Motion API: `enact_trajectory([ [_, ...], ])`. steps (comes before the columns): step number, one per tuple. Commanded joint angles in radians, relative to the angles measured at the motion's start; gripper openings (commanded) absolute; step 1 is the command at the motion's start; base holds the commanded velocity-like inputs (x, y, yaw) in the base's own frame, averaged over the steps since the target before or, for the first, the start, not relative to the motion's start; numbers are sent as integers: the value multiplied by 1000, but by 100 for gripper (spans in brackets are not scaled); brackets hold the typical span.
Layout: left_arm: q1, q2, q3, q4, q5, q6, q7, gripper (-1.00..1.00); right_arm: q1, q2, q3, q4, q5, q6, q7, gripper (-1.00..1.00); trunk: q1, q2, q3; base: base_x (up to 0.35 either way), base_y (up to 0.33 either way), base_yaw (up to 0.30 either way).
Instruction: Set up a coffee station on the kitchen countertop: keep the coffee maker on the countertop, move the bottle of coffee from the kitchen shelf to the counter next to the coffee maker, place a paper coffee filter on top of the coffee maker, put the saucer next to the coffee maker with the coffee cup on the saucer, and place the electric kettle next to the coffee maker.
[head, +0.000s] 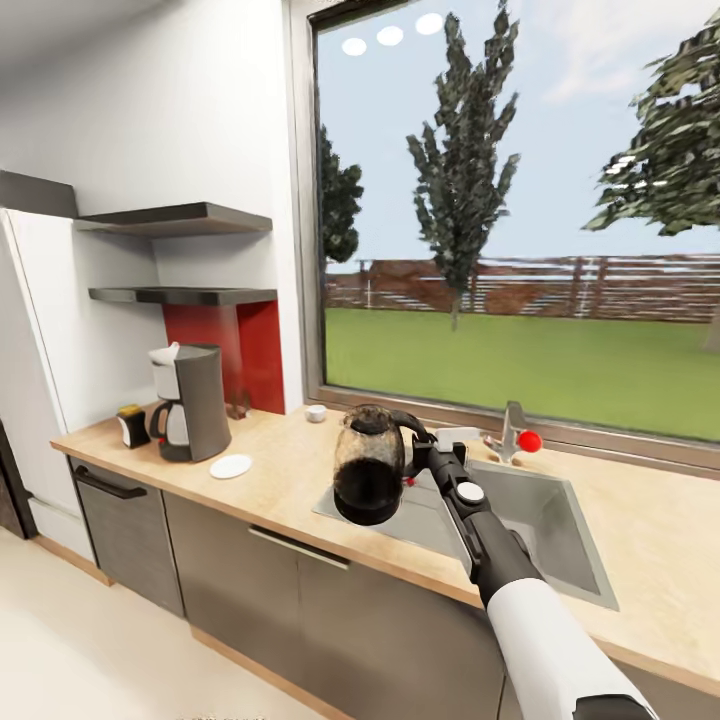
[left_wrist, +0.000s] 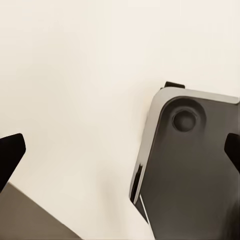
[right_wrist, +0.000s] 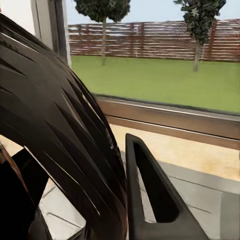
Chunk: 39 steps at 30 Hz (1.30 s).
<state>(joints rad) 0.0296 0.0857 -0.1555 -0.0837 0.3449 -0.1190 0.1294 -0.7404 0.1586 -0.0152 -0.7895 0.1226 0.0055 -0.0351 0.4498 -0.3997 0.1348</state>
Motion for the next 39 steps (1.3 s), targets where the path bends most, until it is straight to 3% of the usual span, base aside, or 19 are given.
enact_trajectory([
  [1, 1, 0, -9, -2, 8, -1, 4, 100, 0, 1, -2, 0, 11, 1, -3, -100, 0, -1, 1, 0, 0, 247],
  [17, 1, -1, -7, 3, 7, 3, 0, 100, 0, 2, -2, 0, 11, 1, -3, -100, 0, -1, 15, 0, 17, 247],
  [39, 1, 0, -6, 4, 9, 5, 4, 100, 1, 2, 0, 2, 11, 1, -3, -100, 0, -1, 35, 0, 290, 247],
])
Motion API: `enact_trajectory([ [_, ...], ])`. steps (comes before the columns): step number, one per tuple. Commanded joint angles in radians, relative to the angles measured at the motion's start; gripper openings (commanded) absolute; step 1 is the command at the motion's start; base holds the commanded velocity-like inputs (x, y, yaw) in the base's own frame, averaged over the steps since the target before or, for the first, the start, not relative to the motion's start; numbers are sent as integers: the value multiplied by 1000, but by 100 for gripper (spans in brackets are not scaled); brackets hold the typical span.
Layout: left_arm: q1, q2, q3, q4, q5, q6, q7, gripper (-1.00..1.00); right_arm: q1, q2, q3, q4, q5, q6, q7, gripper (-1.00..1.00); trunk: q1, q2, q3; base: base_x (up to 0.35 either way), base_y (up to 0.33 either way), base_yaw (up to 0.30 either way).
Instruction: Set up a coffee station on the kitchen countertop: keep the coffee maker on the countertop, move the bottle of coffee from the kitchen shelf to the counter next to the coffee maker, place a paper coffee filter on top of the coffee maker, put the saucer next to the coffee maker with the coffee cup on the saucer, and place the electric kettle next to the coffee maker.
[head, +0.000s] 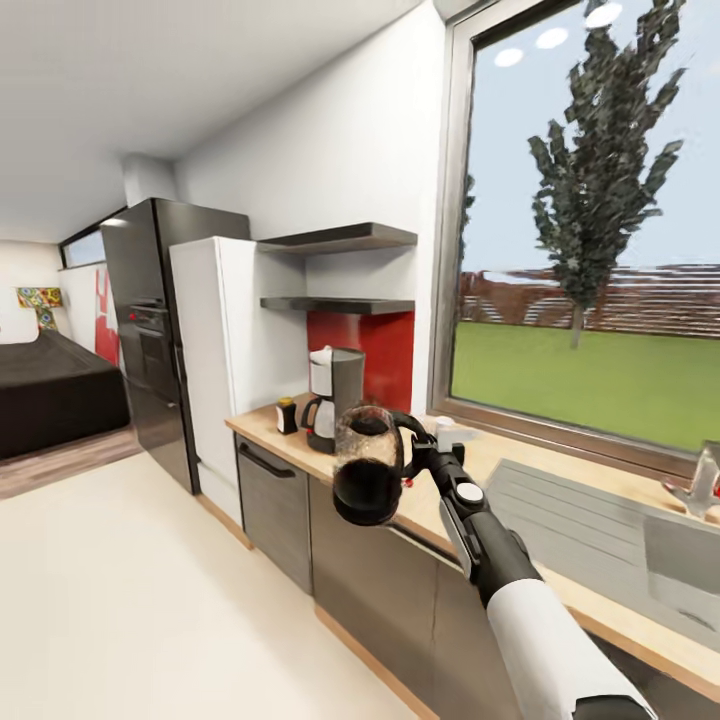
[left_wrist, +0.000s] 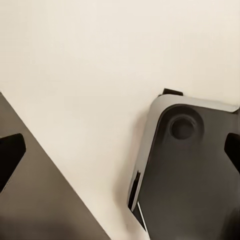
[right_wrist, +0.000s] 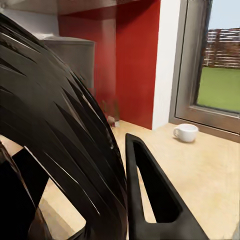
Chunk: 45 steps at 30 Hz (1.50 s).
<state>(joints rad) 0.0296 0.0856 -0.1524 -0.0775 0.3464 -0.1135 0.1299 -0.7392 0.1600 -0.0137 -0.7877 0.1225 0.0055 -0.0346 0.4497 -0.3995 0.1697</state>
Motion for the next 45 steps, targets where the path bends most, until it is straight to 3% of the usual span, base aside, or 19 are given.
enact_trajectory([
  [1, 1, 0, -9, -3, 8, 0, 4, 100, -1, 1, -2, 0, 11, 1, -4, -100, 0, -1, 1, 0, 305, 247],
  [14, 1, 0, -11, -7, 8, 0, 4, 100, -1, 1, -1, 0, 11, 2, -4, -100, 0, -1, 11, 11, 305, 229],
  [45, 1, 0, -15, -7, 8, 1, 4, 100, 0, 14, 1, -3, 11, 2, -2, -100, 0, -1, 12, 184, 293, 2],
])
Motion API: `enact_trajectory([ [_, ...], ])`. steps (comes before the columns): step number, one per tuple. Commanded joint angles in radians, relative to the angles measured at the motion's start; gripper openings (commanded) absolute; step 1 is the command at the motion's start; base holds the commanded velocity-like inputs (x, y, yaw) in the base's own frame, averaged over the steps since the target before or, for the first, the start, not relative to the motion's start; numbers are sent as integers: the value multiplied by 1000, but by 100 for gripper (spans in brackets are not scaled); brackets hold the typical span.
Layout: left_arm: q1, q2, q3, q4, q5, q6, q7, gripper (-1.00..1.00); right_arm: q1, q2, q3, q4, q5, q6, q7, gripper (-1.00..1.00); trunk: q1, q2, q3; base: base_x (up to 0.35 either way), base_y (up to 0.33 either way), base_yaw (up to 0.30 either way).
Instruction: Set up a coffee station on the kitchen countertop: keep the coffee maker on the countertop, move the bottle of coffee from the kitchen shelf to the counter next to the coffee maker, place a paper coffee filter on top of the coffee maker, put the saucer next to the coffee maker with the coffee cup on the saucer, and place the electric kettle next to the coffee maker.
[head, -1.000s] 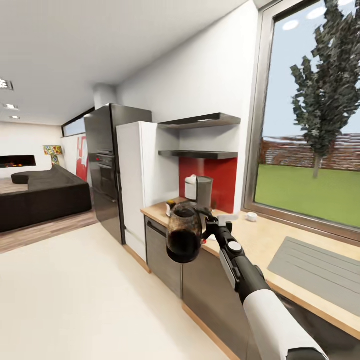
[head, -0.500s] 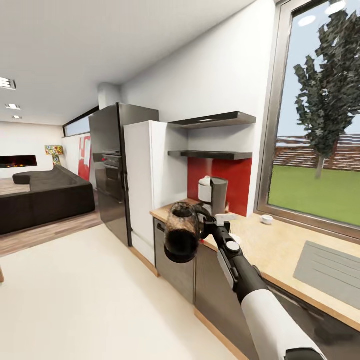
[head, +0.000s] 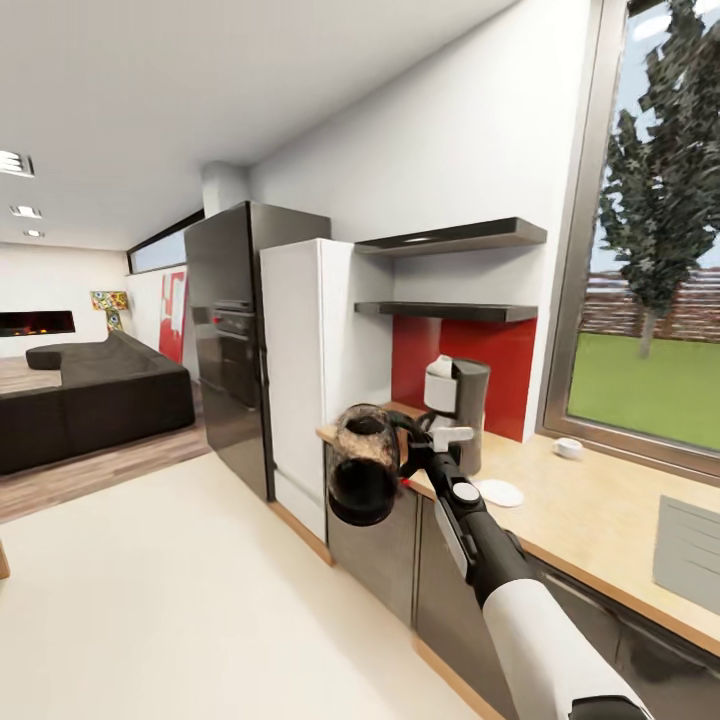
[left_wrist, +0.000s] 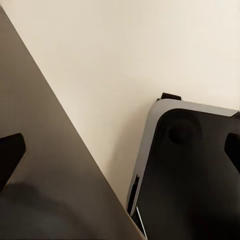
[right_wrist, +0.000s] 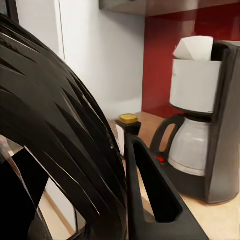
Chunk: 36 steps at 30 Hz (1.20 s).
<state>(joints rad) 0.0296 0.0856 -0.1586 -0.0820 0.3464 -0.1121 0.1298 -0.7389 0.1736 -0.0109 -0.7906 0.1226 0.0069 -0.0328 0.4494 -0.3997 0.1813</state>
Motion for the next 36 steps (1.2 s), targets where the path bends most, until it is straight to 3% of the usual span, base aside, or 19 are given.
enact_trajectory([
  [1, 1, 0, -9, -2, 8, -1, 4, 100, 0, 1, -1, 0, 11, 1, -4, -100, 1, -1, 0, 234, 276, 0],
  [18, 1, -1, -9, -3, 8, 0, 3, 100, 0, 1, -1, -1, 11, 1, -4, -100, 1, -1, -2, 250, 253, 5],
  [36, 1, -1, -9, -4, 8, 0, 4, 100, 0, 1, -1, -1, 11, 1, -4, -100, 1, -1, -28, 307, 128, 71],
])
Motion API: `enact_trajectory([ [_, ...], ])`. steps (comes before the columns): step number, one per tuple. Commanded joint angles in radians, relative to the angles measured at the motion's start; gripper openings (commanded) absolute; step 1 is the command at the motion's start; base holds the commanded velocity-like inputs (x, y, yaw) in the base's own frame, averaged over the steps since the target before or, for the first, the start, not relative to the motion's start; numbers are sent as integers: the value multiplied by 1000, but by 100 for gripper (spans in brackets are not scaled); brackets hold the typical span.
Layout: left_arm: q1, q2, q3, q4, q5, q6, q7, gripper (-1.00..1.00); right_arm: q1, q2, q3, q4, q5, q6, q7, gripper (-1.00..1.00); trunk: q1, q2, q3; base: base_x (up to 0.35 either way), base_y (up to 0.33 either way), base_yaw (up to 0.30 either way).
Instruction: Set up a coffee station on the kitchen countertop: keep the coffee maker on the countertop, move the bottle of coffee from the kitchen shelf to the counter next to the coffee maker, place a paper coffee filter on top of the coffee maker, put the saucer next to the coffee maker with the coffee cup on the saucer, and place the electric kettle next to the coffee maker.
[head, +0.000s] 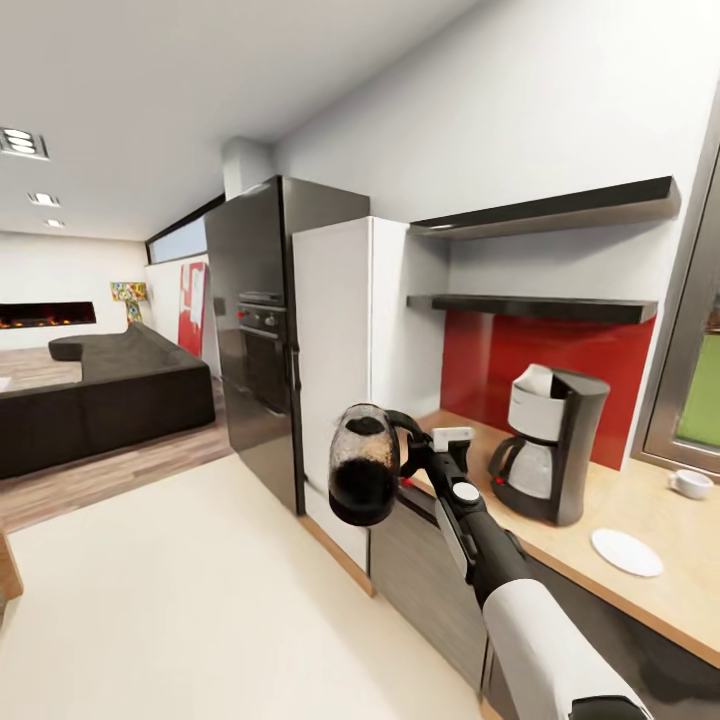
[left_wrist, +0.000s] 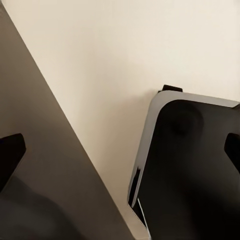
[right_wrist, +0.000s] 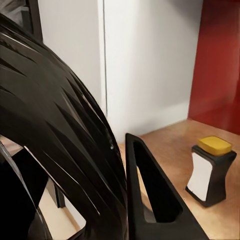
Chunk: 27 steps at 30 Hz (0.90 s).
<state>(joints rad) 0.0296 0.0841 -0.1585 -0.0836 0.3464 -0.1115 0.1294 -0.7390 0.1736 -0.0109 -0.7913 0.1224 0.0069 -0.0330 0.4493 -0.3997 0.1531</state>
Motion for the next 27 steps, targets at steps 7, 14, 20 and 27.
enact_trajectory([
  [7, 1, 0, -9, -2, 8, -2, 3, 100, 0, 1, -1, -1, 11, 1, -4, -100, 1, -1, -11, 317, 90, 73],
  [14, 1, 0, -9, -2, 8, -2, 3, 100, 0, 1, -1, 0, 11, 1, -4, -100, 1, -1, -22, 317, 93, 37],
  [20, 1, 0, -8, -2, 8, -3, 3, 100, 0, 1, -2, 4, 13, -1, -4, -100, 1, -1, -25, 317, 98, 2],
  [27, 1, 0, -9, -2, 8, -4, 3, 100, 0, 1, -3, 3, 14, -4, -4, -100, 1, -1, -25, 317, 103, 0],
])
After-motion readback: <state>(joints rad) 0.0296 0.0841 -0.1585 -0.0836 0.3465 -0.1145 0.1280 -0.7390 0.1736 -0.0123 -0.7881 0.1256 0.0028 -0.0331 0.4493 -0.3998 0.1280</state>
